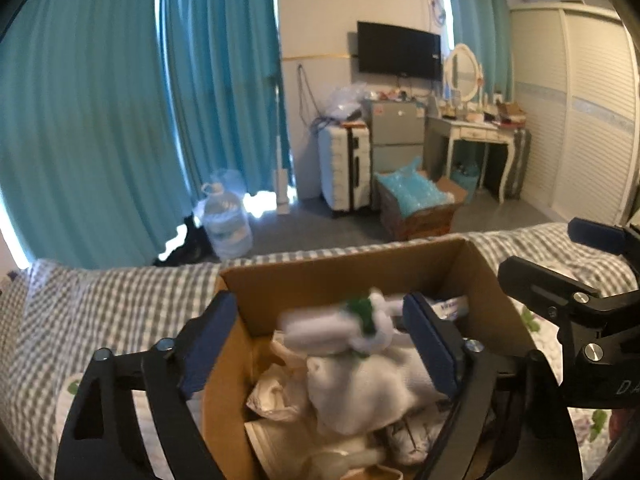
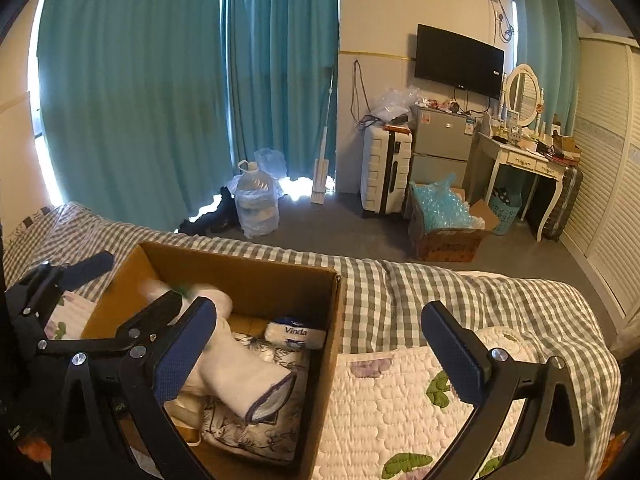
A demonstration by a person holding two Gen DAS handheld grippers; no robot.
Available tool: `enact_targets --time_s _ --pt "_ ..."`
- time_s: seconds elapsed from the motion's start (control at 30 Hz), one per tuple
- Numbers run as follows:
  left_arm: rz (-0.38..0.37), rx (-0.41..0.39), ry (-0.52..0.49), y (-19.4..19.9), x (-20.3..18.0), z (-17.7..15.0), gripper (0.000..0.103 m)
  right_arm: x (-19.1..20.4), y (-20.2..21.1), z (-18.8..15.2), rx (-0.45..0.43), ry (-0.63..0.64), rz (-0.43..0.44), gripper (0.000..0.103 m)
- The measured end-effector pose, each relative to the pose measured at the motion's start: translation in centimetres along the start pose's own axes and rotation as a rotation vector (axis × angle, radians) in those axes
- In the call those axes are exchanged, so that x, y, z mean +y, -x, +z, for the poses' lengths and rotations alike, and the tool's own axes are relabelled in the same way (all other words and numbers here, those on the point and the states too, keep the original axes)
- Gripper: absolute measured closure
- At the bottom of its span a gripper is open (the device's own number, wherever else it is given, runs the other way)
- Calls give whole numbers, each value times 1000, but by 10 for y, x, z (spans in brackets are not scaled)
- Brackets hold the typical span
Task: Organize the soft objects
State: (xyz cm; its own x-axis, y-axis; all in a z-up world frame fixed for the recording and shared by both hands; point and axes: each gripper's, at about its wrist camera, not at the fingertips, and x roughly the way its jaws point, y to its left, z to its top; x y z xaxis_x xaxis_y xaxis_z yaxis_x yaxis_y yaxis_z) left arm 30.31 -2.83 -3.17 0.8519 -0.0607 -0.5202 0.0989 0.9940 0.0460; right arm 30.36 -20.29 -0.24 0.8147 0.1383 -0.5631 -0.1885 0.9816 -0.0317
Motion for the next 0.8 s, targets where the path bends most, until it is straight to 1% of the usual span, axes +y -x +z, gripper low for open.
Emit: enact_targets --time_s 0.13,0.2,0.3,0.43,0.5,0.53,0.57,0.63,0.67,0.73,0.8 --pt "17 11 7 12 2 1 15 -5 11 3 -7 -8 -10 0" --pt "22 6 15 22 7 4 15 -7 28 8 -27 -15 -19 0" --pt "30 -19 25 52 14 15 15 -5 65 20 -68 -18 -26 0" --pt "50 -103 25 115 21 33 14 1 123 38 -135 -2 -33 0" --pt "65 -153 25 150 24 42 3 7 162 48 -182 8 -41 0" --pt "84 -195 30 174 26 46 1 9 179 51 -201 11 -47 0" --pt "96 -222 36 188 28 49 1 12 191 54 -214 14 -51 0" --pt "98 -267 49 219 30 55 1 17 225 56 -258 32 -64 0" --pt "101 -291 58 238 32 56 0 20 243 56 -291 36 -67 0" --pt "104 -342 68 270 36 56 0 24 277 54 -350 36 -46 0" --pt "122 -375 71 290 39 54 0 25 305 48 -387 29 -12 0"
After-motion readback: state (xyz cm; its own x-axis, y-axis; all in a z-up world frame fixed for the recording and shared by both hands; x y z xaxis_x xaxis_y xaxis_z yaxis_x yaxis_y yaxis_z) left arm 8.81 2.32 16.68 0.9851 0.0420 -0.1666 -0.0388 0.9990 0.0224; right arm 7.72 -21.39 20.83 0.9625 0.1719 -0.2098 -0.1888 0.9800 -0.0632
